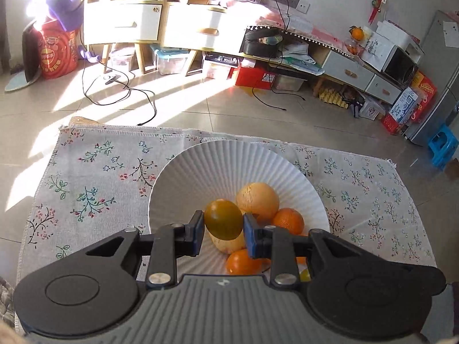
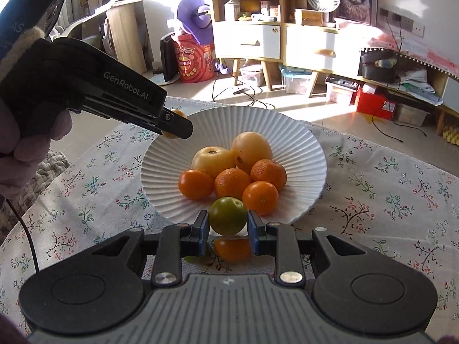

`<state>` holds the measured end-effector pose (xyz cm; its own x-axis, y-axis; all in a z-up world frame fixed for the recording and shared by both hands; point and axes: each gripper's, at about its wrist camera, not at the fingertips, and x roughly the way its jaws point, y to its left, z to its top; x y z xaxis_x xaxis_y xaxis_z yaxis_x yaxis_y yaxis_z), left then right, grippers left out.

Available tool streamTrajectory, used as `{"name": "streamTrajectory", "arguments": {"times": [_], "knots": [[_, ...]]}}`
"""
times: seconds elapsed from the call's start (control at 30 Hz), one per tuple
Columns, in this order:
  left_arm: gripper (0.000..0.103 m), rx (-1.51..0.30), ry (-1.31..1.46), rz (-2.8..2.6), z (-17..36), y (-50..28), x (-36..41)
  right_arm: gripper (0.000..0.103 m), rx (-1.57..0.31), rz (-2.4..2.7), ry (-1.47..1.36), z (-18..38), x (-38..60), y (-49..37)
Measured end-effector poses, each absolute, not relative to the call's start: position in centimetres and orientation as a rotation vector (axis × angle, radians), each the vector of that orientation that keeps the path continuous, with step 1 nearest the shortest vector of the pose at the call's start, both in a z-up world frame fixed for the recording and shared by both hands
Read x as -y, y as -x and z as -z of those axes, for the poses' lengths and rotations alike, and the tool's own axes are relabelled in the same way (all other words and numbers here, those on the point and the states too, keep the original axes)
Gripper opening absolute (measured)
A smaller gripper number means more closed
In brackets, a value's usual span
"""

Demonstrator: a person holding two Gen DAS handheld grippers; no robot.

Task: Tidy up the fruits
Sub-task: 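Carry the green tomato with the right tool while the left tool carries its tomato to the plate, then open the right tool on the plate while the left tool releases its tomato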

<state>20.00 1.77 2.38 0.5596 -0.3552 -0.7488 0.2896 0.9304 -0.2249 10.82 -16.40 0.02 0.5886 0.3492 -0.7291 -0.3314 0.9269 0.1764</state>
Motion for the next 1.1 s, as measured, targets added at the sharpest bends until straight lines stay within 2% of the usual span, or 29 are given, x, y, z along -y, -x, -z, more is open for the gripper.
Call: {"name": "streamTrajectory", "arguments": {"times": [0.3,0.93,1.1], "knots": [[0.028,-0.906,0.061,0.362,-1.0,-23.0,-0.7,0.025,-0.854,-0.387,-0.033,0.2,16.4,-11.0],[0.029,-0.967,0.115,0.357,0.9,-24.3,-0.4,0.026,-0.849,-0.368,-0.046,0.4,16.4,-11.5],[0.033,-0.955,0.11,0.352,0.7,-24.3,-0.5,0.026,-0.843,-0.368,-0.052,0.3,16.5,-11.5]]}}
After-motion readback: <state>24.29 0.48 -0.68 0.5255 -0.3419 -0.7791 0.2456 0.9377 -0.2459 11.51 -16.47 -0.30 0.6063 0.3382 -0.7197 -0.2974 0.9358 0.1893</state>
